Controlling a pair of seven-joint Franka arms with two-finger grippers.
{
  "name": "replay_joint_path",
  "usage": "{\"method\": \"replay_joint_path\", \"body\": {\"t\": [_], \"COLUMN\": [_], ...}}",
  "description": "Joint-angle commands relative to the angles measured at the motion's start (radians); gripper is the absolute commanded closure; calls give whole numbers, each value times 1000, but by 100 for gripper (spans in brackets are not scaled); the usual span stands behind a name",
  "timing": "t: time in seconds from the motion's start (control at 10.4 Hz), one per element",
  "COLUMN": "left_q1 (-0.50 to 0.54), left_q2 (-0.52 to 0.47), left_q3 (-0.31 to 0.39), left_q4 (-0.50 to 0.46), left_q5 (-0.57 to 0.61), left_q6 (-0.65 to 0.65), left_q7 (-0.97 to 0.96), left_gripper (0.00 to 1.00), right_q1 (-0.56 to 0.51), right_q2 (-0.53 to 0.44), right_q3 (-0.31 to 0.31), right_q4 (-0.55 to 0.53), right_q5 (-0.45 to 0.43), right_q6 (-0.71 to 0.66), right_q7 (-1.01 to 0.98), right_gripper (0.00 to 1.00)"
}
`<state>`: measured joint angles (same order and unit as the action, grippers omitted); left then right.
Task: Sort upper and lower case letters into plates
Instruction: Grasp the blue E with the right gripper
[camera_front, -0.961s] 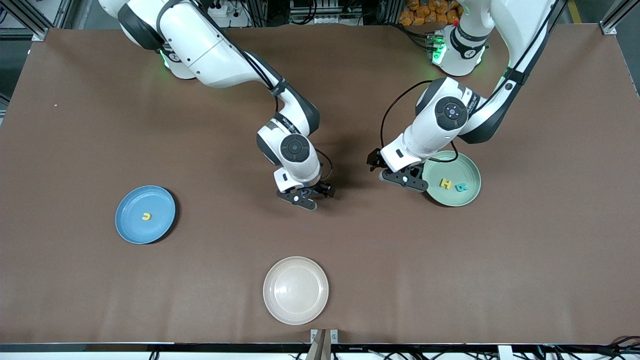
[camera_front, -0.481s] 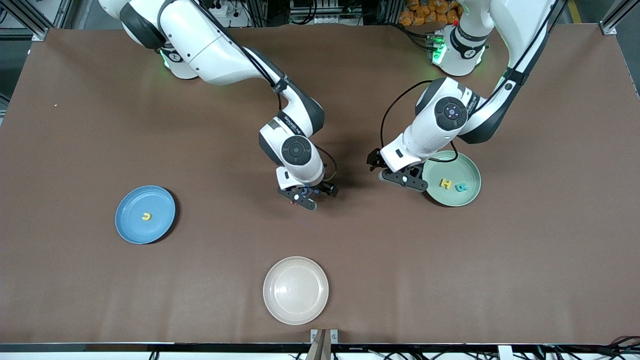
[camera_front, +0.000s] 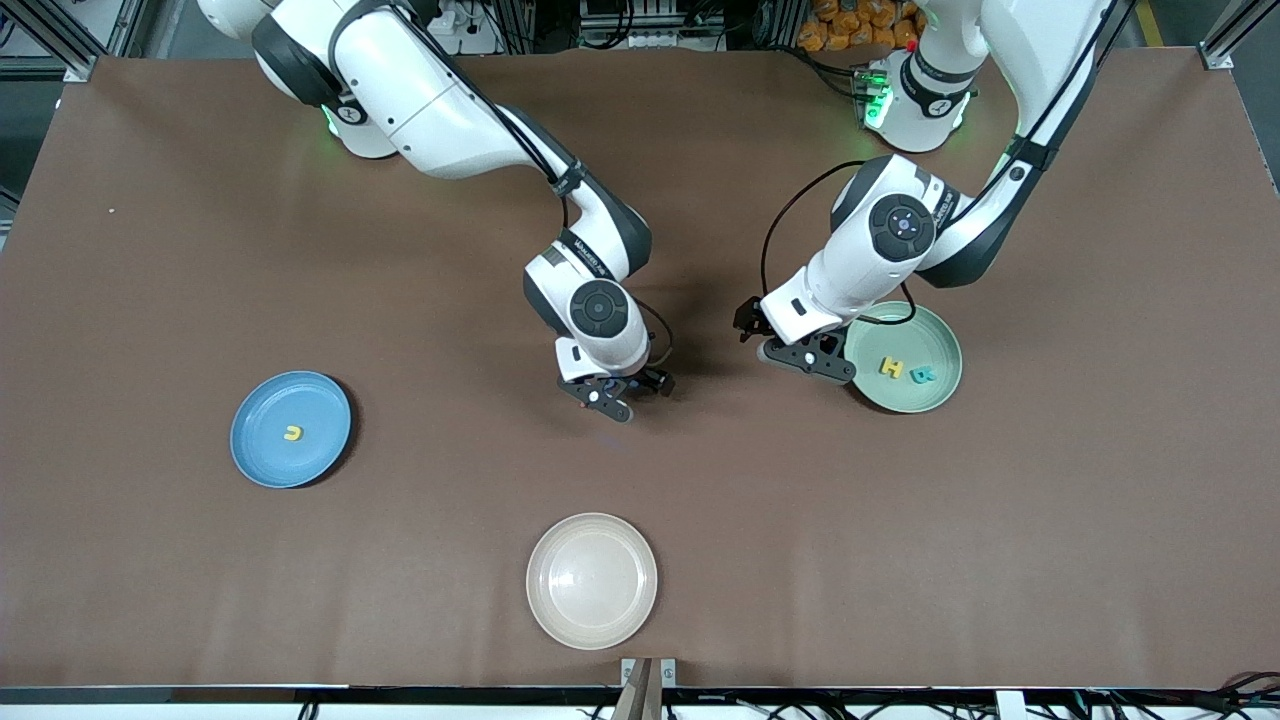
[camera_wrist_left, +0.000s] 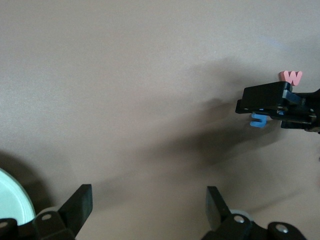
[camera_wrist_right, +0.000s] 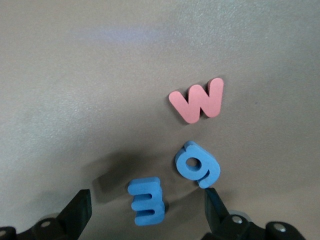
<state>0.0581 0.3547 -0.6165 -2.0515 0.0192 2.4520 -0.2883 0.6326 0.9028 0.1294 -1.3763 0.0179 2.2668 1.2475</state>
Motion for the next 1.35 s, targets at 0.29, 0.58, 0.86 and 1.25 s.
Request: {"method": "replay_joint_path", "body": {"t": [0.29, 0.58, 0.86, 1.25], "left_q1": [0, 0, 0, 0], "left_q2": [6, 6, 6, 3], "left_q3": [-2, -2, -2, -2], "left_q4": [11, 10, 8, 7], "left_q5": [-12, -12, -12, -12], "left_q6": [-14, -14, -14, -24], "left_q7": [20, 20, 20, 18], "left_gripper": [0, 0, 0, 0], "right_q1": [15, 26, 33, 3], "right_q2": [22, 21, 15, -57], "right_q3": [-19, -17, -16, -37], "right_q4": [36, 36, 36, 26], "right_q5": [19, 24, 25, 8], "right_q6": [-4, -4, -6, -25], "right_q7": [13, 20, 18, 4], "right_gripper": [41, 100, 100, 100]}}
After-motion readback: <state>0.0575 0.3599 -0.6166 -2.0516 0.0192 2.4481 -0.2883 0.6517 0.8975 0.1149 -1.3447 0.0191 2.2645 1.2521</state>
